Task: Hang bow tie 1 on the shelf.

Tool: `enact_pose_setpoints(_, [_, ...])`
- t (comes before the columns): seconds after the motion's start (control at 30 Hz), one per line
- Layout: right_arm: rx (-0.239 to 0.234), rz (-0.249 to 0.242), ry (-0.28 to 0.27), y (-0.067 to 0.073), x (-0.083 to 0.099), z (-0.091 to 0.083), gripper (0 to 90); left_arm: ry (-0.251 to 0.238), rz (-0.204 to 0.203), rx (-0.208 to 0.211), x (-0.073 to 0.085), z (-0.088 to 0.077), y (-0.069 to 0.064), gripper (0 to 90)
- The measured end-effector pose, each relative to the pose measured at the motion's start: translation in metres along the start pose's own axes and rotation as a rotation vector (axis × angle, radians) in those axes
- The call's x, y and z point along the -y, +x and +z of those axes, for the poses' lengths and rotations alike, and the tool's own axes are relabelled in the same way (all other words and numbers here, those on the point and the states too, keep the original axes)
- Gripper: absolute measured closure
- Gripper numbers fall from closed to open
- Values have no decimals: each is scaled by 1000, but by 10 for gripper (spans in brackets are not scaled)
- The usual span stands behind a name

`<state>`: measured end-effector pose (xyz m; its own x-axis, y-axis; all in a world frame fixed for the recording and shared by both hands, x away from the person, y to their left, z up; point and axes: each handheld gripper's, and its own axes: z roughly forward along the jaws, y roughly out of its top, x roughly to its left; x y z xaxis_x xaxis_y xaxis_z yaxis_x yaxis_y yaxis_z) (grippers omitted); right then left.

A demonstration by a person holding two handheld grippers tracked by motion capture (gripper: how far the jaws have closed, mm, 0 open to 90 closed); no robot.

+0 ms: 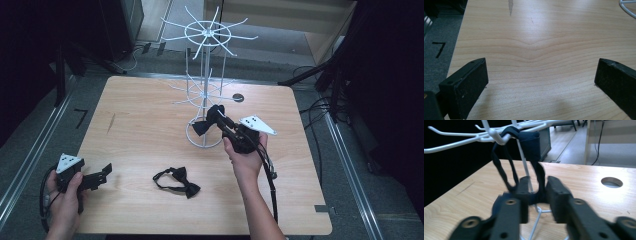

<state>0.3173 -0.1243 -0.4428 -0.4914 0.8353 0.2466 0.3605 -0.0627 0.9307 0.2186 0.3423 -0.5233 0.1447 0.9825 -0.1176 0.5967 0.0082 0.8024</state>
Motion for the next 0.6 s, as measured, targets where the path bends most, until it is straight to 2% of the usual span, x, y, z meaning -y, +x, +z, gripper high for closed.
enact_pose_setpoints(0.1, [-4, -15, -8, 3, -1, -3, 551, -2, 1, 0, 0, 0, 0, 0])
enact_pose_setpoints(0.2, [0, -20, -11, 5, -1, -6, 480, -2, 1, 0, 0, 0, 0, 0])
enact_pose_setpoints(0.6, [-7, -31, -7, 9, 6, -27, 411, -5, 1, -2, 0, 0, 0, 0])
